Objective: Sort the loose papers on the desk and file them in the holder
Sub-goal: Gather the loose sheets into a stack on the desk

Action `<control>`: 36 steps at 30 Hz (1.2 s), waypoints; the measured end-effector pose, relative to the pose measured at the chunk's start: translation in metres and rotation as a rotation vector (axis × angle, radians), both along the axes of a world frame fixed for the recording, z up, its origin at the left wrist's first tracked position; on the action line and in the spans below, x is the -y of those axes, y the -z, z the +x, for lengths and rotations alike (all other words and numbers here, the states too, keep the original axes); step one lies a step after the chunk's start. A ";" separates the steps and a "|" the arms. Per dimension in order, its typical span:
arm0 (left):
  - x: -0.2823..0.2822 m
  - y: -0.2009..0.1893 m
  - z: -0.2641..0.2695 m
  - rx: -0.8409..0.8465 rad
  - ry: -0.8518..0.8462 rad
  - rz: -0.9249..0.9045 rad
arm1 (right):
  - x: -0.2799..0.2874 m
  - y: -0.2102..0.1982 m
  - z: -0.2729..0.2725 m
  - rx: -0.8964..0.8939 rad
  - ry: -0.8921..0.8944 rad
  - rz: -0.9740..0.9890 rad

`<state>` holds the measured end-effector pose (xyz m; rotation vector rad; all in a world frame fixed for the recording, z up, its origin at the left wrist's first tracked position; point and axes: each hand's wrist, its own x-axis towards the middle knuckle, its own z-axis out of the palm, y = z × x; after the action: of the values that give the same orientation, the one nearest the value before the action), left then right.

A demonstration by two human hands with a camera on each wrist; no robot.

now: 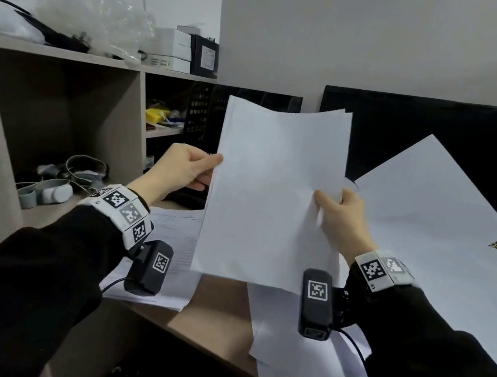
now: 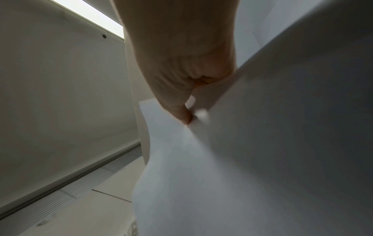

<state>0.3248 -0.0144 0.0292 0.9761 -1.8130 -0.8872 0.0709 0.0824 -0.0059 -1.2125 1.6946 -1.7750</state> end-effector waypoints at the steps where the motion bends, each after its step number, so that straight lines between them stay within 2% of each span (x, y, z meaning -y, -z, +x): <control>1: 0.002 0.002 0.006 0.052 0.002 0.046 | 0.003 0.000 0.000 0.005 0.034 -0.006; 5: 0.021 0.025 0.057 0.431 0.019 0.322 | 0.016 0.013 -0.002 0.035 0.087 0.054; 8: 0.040 0.055 0.107 0.645 -0.155 0.345 | 0.027 0.029 0.004 0.029 0.074 0.153; 10: 0.045 0.072 0.135 0.705 -0.290 0.385 | 0.029 0.035 0.011 0.031 0.070 0.204; 11: 0.042 0.077 0.145 0.712 -0.321 0.465 | 0.031 0.037 0.013 0.017 0.082 0.239; 13: 0.038 0.088 0.162 0.661 -0.320 0.641 | 0.034 0.039 0.018 -0.029 0.101 0.327; 16: 0.023 0.088 0.174 0.664 -0.386 0.699 | 0.043 0.043 0.026 -0.056 0.064 0.414; 19: 0.015 0.076 0.179 0.691 -0.282 0.888 | 0.047 0.045 0.040 -0.164 0.007 0.517; 21: 0.012 0.073 0.184 0.774 -0.208 0.998 | 0.051 0.046 0.051 -0.192 -0.045 0.550; 24: 0.013 0.085 0.190 0.891 -0.162 0.926 | 0.051 0.044 0.066 -0.217 -0.048 0.576; 27: 0.011 0.093 0.192 0.827 -0.193 0.768 | 0.052 0.042 0.077 -0.192 -0.056 0.580; 30: 0.005 0.087 0.197 0.684 -0.217 0.693 | 0.054 0.042 0.087 -0.203 -0.089 0.580; 36: 0.007 0.088 0.231 0.492 -0.474 0.557 | 0.052 0.044 0.110 -0.217 -0.117 0.643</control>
<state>0.5555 -0.0214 -0.0588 2.0277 -1.6147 -0.9124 0.1808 0.0305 -0.0497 -1.1887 2.0399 -0.9276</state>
